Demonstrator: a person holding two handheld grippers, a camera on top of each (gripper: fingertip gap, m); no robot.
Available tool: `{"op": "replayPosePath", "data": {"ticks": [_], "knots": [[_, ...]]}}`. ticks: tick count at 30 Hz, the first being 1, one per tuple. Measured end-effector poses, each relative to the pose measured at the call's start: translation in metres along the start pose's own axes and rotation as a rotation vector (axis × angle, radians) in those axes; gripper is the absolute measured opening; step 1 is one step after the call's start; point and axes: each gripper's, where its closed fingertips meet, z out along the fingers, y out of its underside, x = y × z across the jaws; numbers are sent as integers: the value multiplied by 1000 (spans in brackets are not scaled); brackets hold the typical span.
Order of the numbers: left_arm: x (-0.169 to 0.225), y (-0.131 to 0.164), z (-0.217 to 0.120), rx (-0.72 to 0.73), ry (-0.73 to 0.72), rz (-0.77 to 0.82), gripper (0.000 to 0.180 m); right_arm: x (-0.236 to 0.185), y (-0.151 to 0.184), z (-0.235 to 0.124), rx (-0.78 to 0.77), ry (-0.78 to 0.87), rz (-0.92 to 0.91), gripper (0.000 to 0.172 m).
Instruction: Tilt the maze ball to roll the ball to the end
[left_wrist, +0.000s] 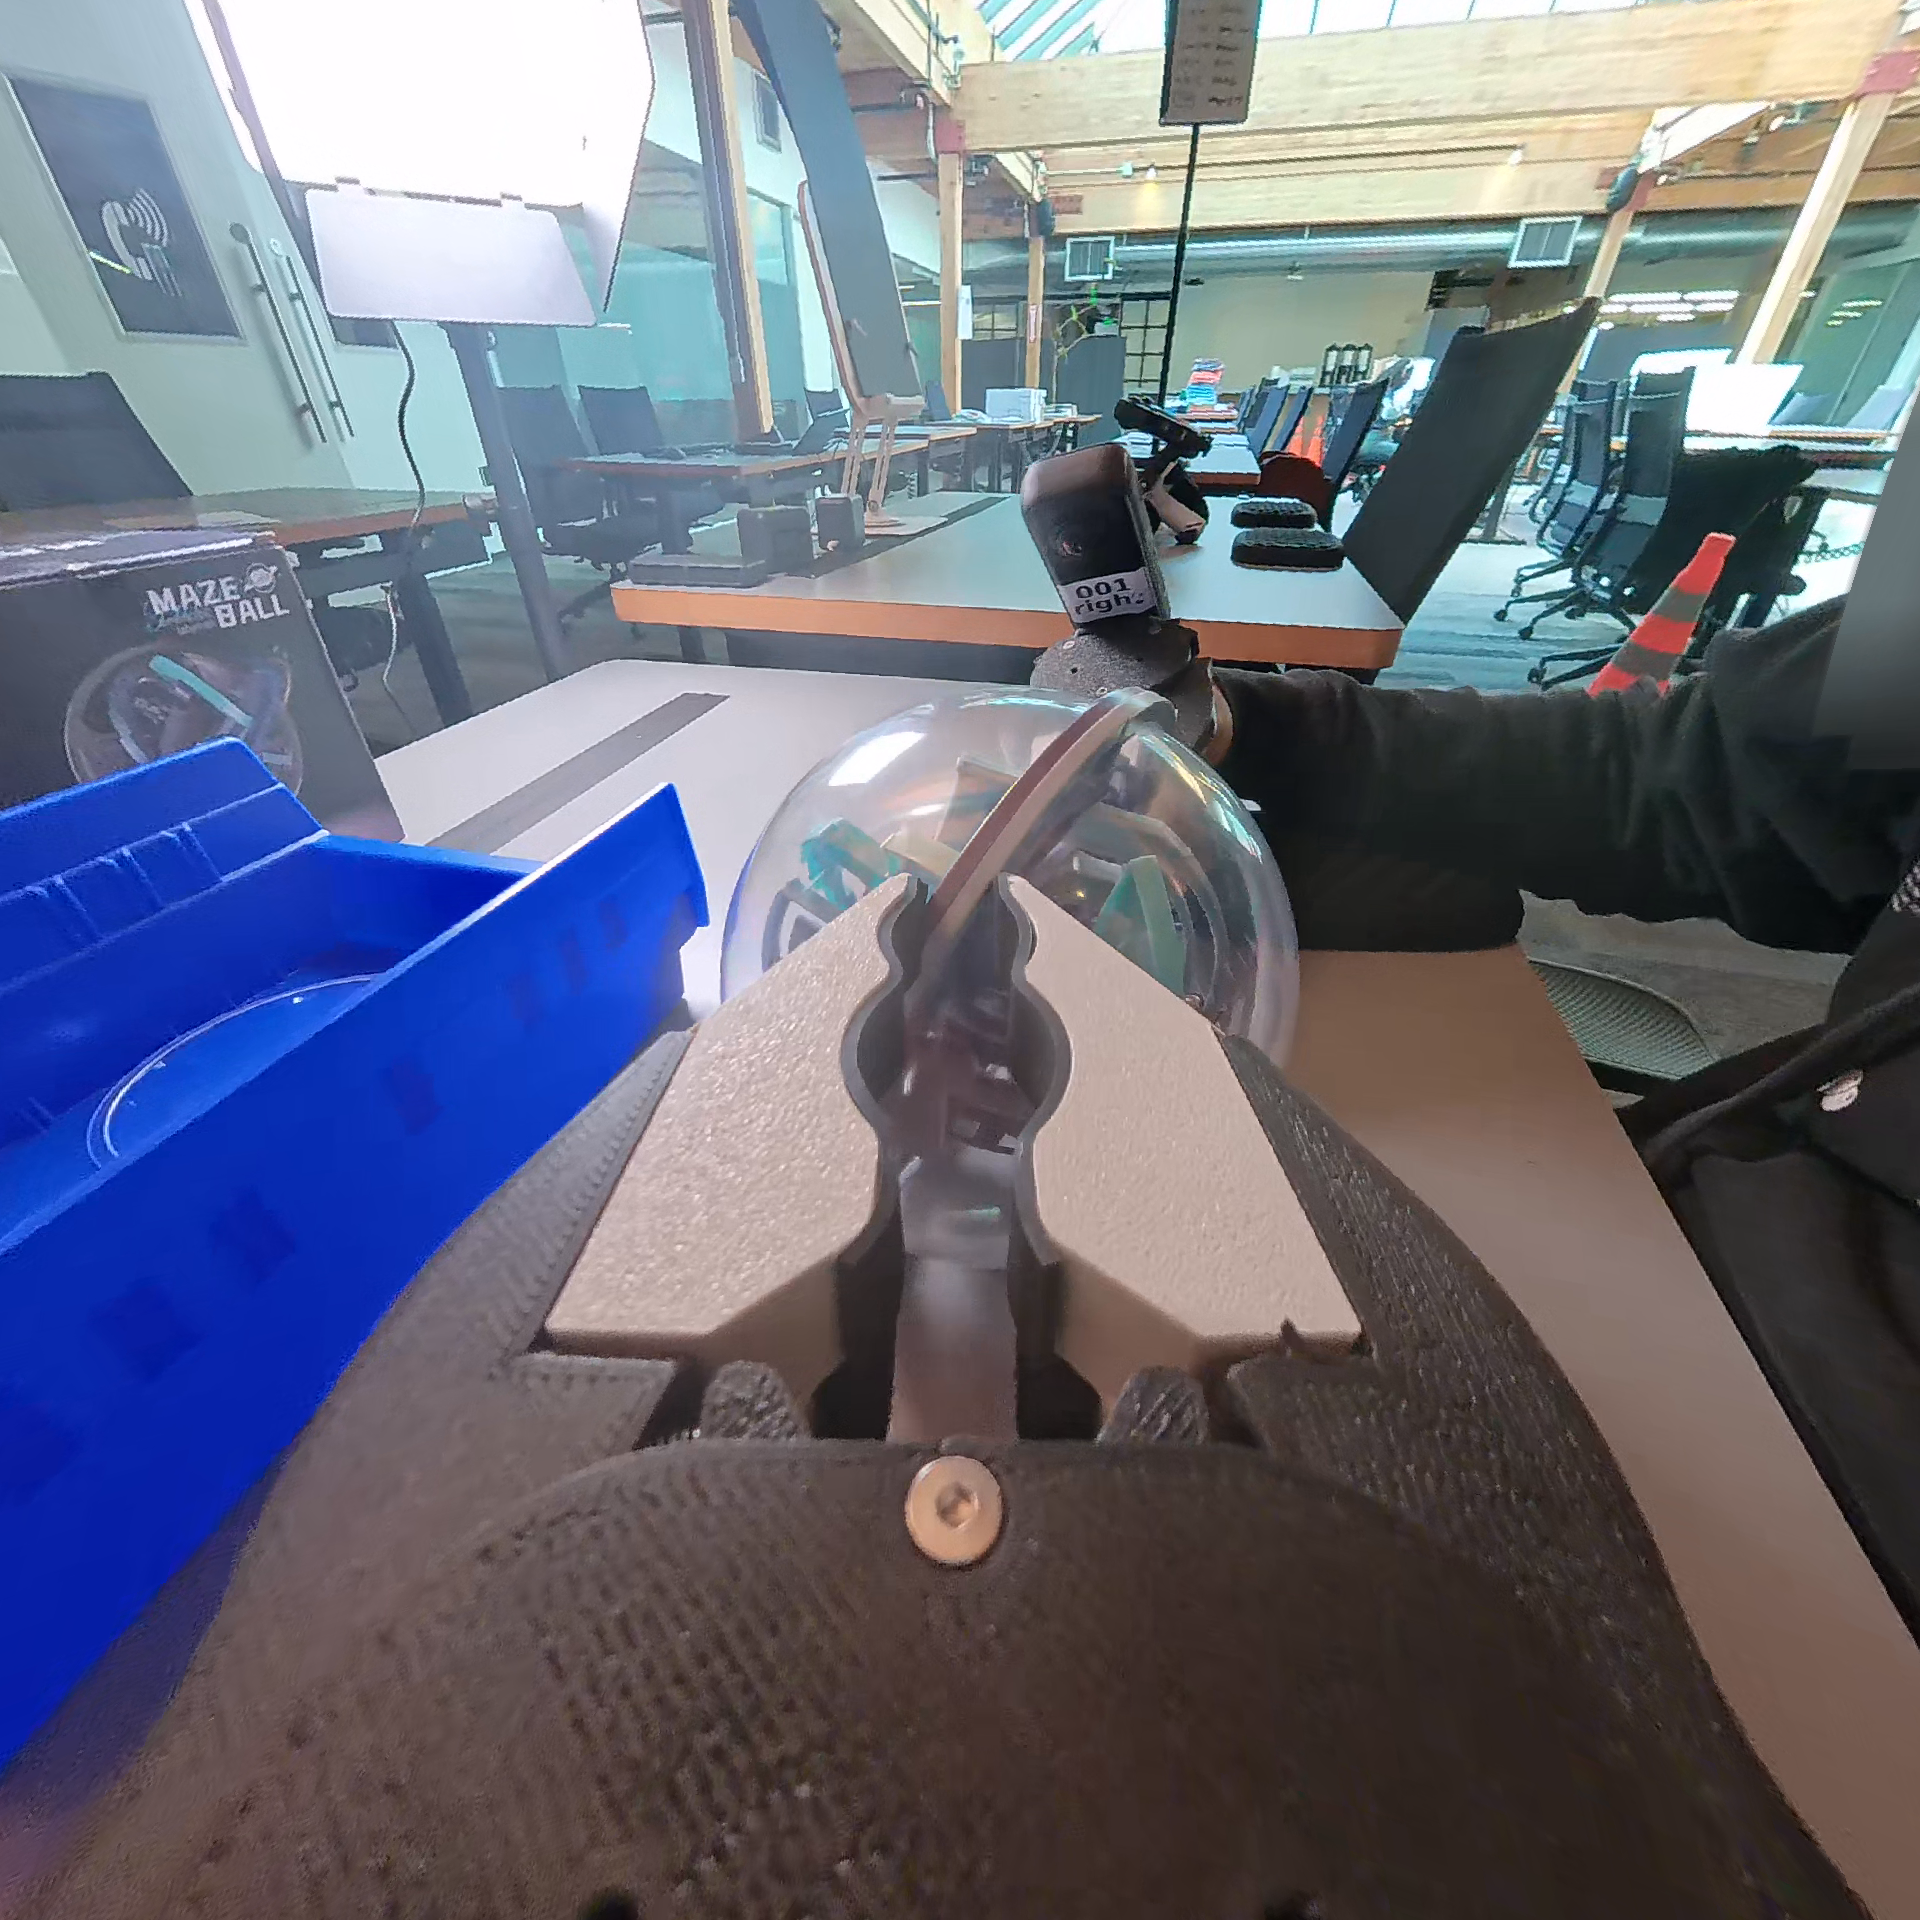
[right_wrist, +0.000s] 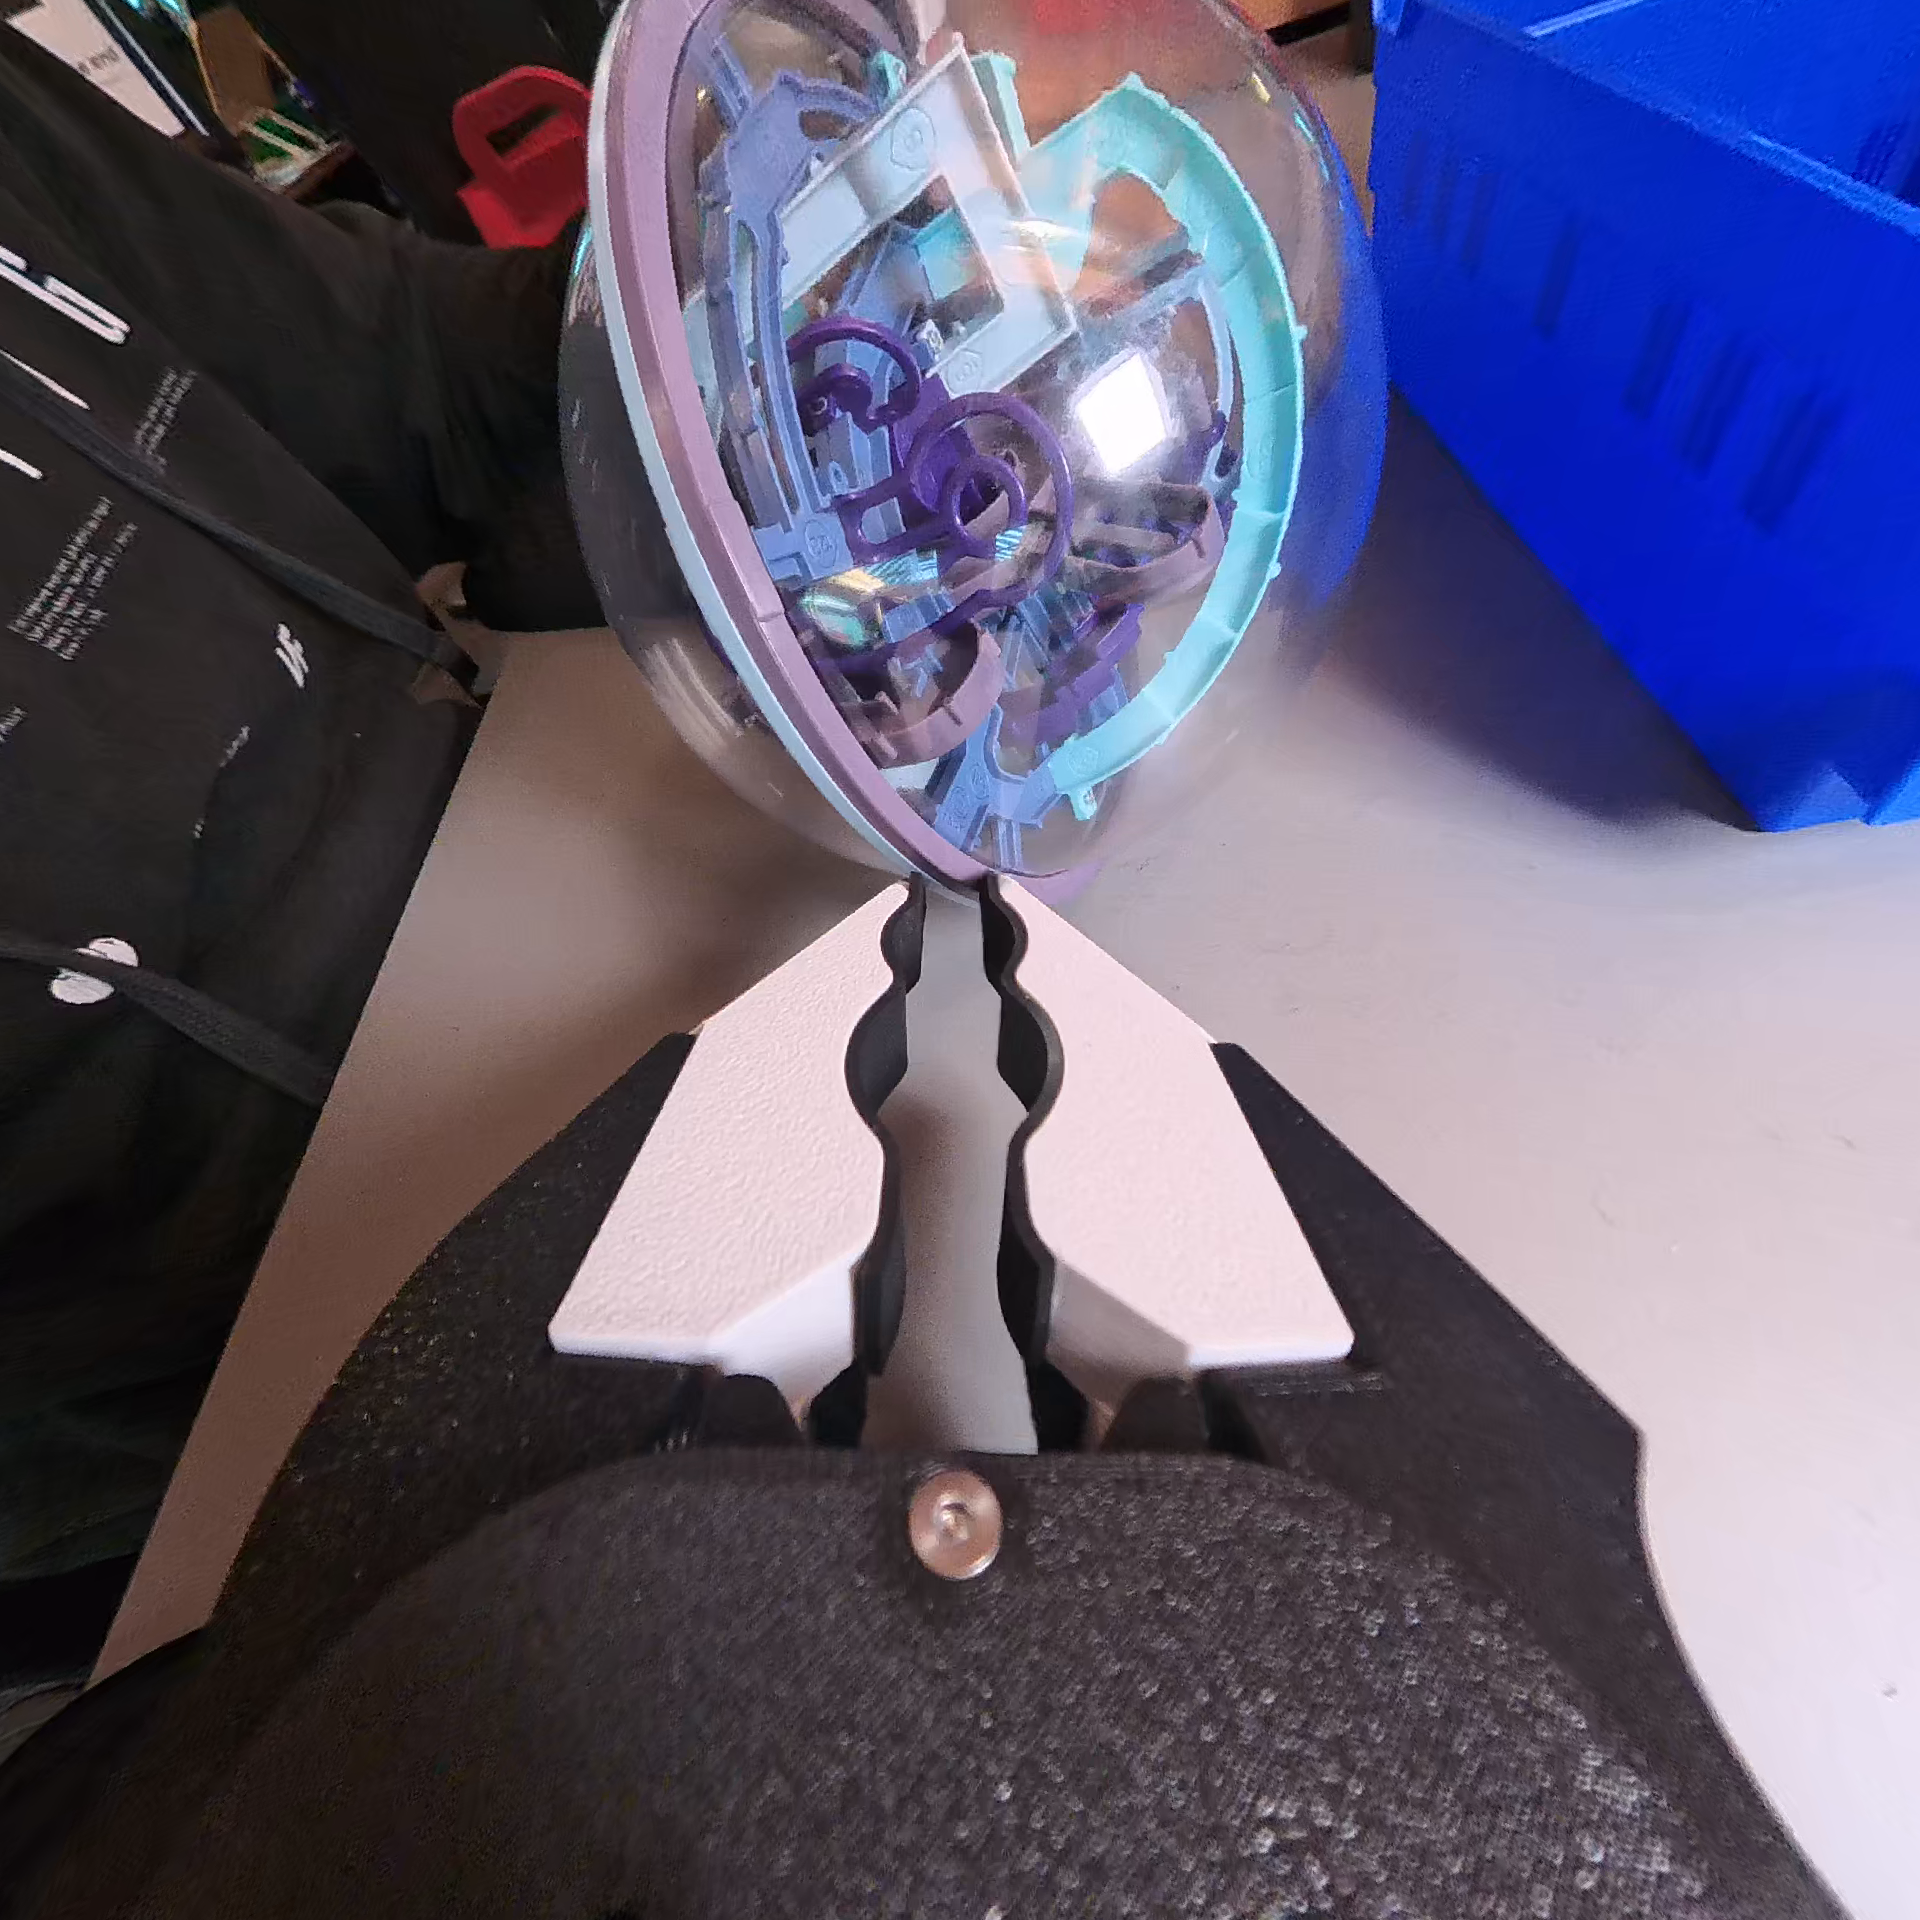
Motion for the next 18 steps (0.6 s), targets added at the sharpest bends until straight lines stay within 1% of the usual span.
{"op": "replayPosePath", "data": {"ticks": [3,4,6,9,11,13,14,15,18], "knots": [[-3,0,0,4,-8,-24,11,5,-1,-1,7,65,-27,9],[-4,1,0,2,-12,-24,11,7,-2,-2,8,93,-40,13],[-3,2,1,-4,-15,-20,11,5,-5,-6,2,136,-72,30],[-1,4,4,-9,-10,-8,11,2,-17,-16,25,243,-181,37],[1,5,7,-13,-1,-9,12,-2,-29,-20,65,305,-265,35],[2,4,10,-10,3,-12,12,-7,-35,-20,82,335,-331,17],[2,3,10,-6,-3,-13,12,-5,-35,-19,70,359,-351,15],[2,3,11,-7,-1,-18,11,-4,-34,-19,57,378,-370,8],[-1,1,10,-3,-18,-20,12,-3,-34,-17,57,374,-375,7]]}}
